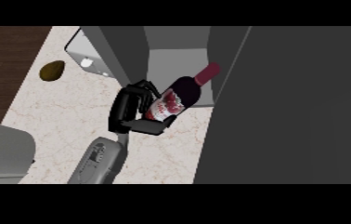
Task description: Pick up the wine, place it into the cabinet and close the cabinet
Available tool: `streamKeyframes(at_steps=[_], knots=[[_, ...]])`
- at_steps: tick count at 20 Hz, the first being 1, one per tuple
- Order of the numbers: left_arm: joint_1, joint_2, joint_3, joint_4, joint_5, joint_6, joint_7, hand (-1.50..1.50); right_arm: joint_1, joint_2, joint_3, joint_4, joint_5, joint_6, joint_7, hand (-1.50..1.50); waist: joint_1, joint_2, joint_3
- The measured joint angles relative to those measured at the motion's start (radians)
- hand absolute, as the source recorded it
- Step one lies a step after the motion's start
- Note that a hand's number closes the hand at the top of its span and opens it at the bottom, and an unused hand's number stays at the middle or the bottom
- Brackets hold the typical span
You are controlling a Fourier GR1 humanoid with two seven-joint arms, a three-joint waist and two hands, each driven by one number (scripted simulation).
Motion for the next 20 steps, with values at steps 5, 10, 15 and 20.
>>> streamKeyframes(at_steps=[5,10,15,20], knots=[[-0.104,-0.003,0.002,0.116,0.020,0.022,0.001,1.50,0.023,-0.016,-0.009,0.000,-0.007,0.009,-0.040,-1.50,-0.004,0.001,0.000],[-0.206,-0.003,0.001,0.258,0.063,0.034,-0.046,1.50,0.038,-0.009,-0.002,0.004,-0.014,0.013,-0.074,-1.50,-0.007,0.004,0.000],[-0.296,-0.002,-0.023,0.377,0.139,0.061,-0.091,1.50,0.041,-0.012,-0.020,0.005,-0.023,0.024,-0.090,-1.50,-0.013,0.006,0.000],[-0.401,-0.002,-0.015,0.513,0.203,0.077,-0.126,1.50,0.058,-0.016,-0.010,0.006,-0.030,0.034,-0.123,-1.50,-0.027,0.009,0.000]])
